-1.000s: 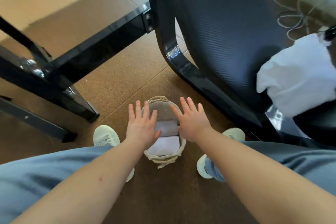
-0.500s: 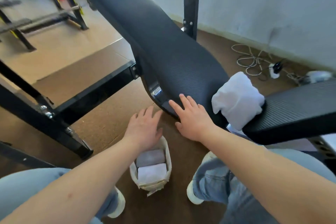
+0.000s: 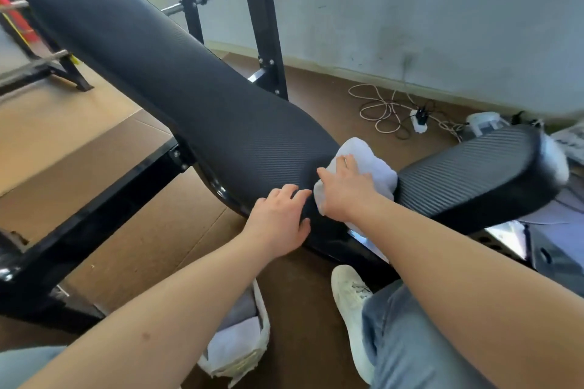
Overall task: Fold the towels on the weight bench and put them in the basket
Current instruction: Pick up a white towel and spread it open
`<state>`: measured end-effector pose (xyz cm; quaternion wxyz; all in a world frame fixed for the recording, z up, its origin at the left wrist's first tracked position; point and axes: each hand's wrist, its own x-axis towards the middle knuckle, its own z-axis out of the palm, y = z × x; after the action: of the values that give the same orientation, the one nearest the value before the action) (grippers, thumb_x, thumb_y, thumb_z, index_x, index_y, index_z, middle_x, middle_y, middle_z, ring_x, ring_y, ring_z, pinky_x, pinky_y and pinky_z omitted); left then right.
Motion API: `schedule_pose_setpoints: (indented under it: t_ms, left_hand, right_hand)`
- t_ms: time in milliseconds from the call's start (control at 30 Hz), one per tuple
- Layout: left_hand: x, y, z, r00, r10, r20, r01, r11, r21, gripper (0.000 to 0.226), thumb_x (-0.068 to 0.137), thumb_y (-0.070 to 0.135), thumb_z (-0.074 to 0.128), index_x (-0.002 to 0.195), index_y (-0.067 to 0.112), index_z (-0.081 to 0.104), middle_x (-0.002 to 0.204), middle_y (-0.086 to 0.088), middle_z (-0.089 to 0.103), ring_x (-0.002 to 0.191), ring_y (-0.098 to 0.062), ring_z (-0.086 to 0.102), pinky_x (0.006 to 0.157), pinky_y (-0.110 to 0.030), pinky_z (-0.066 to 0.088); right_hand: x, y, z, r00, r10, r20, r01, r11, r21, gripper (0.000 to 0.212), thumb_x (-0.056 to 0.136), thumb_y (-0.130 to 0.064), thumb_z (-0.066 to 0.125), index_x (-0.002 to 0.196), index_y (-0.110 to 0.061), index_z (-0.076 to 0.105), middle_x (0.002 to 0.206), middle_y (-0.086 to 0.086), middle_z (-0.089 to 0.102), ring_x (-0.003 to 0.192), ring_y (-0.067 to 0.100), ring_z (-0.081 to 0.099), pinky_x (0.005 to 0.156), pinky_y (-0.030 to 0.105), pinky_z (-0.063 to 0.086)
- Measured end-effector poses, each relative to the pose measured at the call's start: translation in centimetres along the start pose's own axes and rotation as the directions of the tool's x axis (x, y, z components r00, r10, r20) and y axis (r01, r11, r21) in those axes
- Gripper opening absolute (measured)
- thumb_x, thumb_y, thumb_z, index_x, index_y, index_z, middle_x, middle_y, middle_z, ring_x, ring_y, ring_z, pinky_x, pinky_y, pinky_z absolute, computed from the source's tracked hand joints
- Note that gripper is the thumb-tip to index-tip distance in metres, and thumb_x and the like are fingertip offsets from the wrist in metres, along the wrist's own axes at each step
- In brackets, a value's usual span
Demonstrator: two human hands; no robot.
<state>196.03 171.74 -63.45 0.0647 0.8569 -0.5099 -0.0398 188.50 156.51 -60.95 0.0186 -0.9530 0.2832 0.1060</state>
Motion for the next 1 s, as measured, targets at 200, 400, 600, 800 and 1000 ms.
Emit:
schedule_pose_setpoints:
  t_ms: [200,400,600,800,1000]
  left_hand:
    - [3.9,2.2,1.7,0.999,0.009,0.054,-0.003,0.994,-0.109,0.065,0.096,0.041,0.057,0.155,0.028,0.033,0.151,0.001,0.041,0.131,-0.026,0.047,0.099,-0.044,0.05]
    - [7.7,3.0,3.4,0.958,-0.124,0.26,0.225,0.885,-0.408,0.08,0.088,0.038,0.063,0.156,0.034,0.021,0.143,0.0,0.046,0.121,-0.024,0.054,0.093,-0.04,0.051]
    - [11.4,3.5,4.6,0.886,-0.354,0.299,0.461,0.623,-0.632,0.059,0.088,0.031,0.062,0.144,0.021,0.046,0.122,-0.001,0.063,0.093,-0.016,0.059,0.067,-0.026,0.047]
    - [13.1,3.7,3.6,0.864,-0.38,0.33,0.48,0.424,-0.768,0.034,0.102,0.048,0.043,0.104,0.02,0.063,0.101,0.001,0.064,0.091,-0.017,0.06,0.073,-0.032,0.05]
    - [12.9,3.1,1.5,0.87,-0.448,0.208,0.364,0.299,-0.882,0.03,0.105,0.045,0.041,0.115,0.022,0.057,0.112,0.001,0.062,0.104,-0.017,0.061,0.09,-0.04,0.055]
  right_hand:
    - [1.8,4.1,0.2,0.984,0.108,0.14,-0.126,0.984,0.129,0.083,0.089,-0.039,0.066,0.157,-0.035,0.019,0.164,0.012,0.005,0.143,0.036,0.028,0.106,0.051,0.042]
    - [3.0,8.2,1.6,0.96,0.167,0.224,-0.226,0.936,0.271,0.104,0.085,-0.032,0.072,0.16,-0.041,0.0,0.152,0.017,0.021,0.143,0.044,0.023,0.109,0.051,0.041]
    - [4.3,9.2,1.9,0.961,0.142,0.236,-0.22,0.913,0.344,0.118,0.081,-0.036,0.079,0.16,-0.044,-0.009,0.162,0.012,0.012,0.15,0.043,0.012,0.113,0.052,0.038]
    - [4.5,9.1,1.8,0.966,0.141,0.218,-0.21,0.916,0.342,0.135,0.075,-0.042,0.084,0.158,-0.037,-0.021,0.158,0.018,0.02,0.147,0.044,0.02,0.113,0.053,0.037]
    - [4.6,8.1,1.5,0.961,0.158,0.229,-0.247,0.865,0.437,0.123,0.082,-0.039,0.079,0.158,-0.043,-0.017,0.16,0.013,0.012,0.147,0.042,0.019,0.11,0.058,0.039]
